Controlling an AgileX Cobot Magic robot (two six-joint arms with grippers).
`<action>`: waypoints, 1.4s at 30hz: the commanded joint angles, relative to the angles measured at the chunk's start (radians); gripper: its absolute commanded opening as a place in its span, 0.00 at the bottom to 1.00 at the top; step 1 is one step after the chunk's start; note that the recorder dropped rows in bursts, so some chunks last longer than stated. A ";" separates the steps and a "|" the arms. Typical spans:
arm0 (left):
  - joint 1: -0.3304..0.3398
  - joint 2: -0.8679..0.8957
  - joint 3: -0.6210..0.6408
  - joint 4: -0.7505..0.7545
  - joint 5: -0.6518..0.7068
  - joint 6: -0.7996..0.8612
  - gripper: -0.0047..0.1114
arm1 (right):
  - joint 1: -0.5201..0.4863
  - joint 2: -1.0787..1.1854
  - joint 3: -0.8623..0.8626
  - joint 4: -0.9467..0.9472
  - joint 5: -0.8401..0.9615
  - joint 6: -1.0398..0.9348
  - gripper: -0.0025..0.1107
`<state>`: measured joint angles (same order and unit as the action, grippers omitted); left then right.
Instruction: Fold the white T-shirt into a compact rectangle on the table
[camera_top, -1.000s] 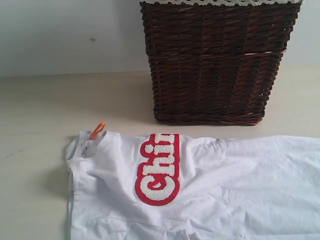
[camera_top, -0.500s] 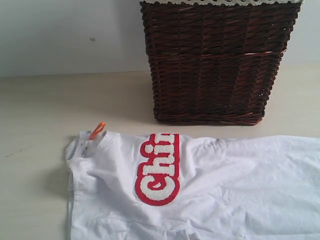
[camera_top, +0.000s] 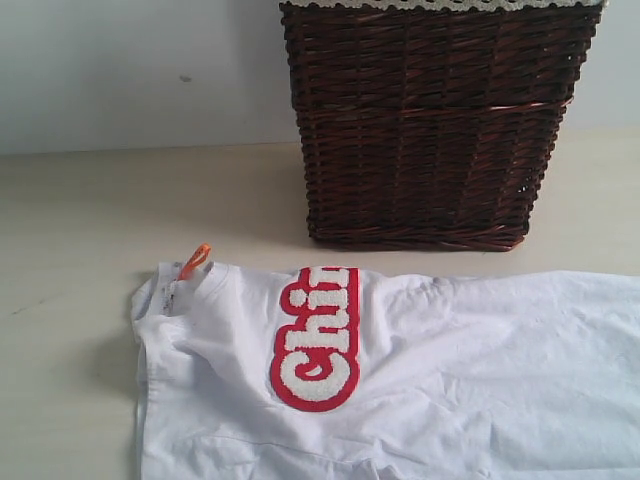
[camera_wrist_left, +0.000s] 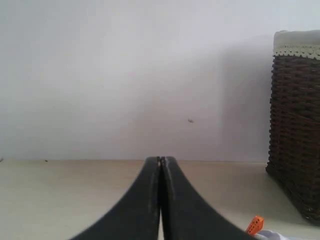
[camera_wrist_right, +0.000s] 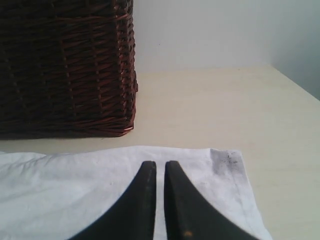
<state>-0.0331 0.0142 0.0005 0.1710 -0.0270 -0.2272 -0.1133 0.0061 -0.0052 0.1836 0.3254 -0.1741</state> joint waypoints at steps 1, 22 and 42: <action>0.016 0.392 -0.051 -0.003 -0.009 -0.007 0.04 | 0.003 -0.006 0.005 0.001 -0.014 0.001 0.08; 0.064 1.464 -0.277 1.008 -0.729 -0.274 0.04 | 0.003 -0.006 0.005 0.001 -0.014 0.001 0.08; -0.097 1.948 -0.796 1.244 -0.660 -0.482 0.04 | 0.003 -0.006 0.005 0.001 -0.013 0.002 0.08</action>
<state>-0.1250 1.9145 -0.7640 1.4018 -0.6867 -0.6998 -0.1133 0.0061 -0.0052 0.1836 0.3254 -0.1720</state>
